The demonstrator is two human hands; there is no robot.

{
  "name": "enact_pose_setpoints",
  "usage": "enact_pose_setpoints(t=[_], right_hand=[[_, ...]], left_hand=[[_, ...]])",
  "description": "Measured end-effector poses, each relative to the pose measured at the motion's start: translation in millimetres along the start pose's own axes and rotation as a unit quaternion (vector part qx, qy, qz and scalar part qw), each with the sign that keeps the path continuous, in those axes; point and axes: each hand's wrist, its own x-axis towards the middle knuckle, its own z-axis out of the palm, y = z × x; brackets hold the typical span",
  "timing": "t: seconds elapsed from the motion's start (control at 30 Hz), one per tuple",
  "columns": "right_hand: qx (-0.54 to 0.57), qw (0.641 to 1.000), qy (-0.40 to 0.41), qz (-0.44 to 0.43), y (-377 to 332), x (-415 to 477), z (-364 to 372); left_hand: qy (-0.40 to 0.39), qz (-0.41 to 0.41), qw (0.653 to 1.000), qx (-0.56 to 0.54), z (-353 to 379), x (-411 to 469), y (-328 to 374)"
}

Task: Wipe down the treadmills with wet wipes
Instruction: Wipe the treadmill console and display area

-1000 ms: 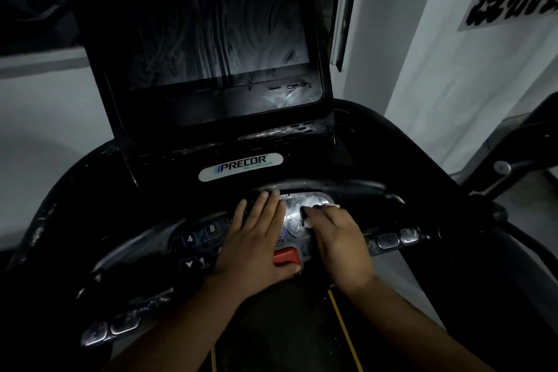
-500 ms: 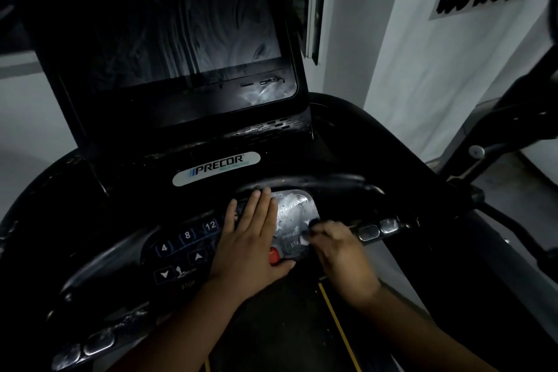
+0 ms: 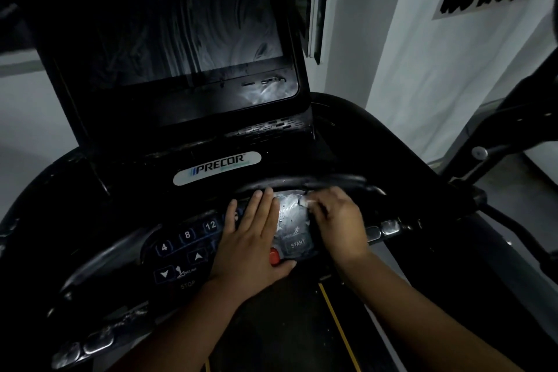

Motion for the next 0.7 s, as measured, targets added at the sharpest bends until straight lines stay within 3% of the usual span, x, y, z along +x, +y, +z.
enact_pose_setpoints(t=[0.17, 0.2, 0.27, 0.33, 0.53, 0.7], right_hand=[[-0.008, 0.993, -0.068, -0.099, 2, -49, -6], [-0.004, 0.996, -0.057, -0.074, 5, -47, -6], [0.069, 0.996, 0.006, 0.058, 1, -18, 1], [0.178, 0.969, 0.016, 0.168, -11, 6, 8], [0.271, 0.933, 0.002, 0.238, -7, -41, -2], [0.287, 0.930, 0.005, 0.231, -17, 13, 13]], left_hand=[[0.007, 0.006, 1.000, -0.003, 2, 0, -1], [0.008, 0.004, 1.000, -0.002, 2, 0, -1], [0.003, 0.005, 1.000, -0.001, 1, 1, -1], [0.005, 0.007, 1.000, -0.006, 0, 0, -1], [0.001, -0.002, 1.000, -0.007, -2, 1, 0], [-0.003, -0.004, 1.000, -0.005, -3, 1, 2]])
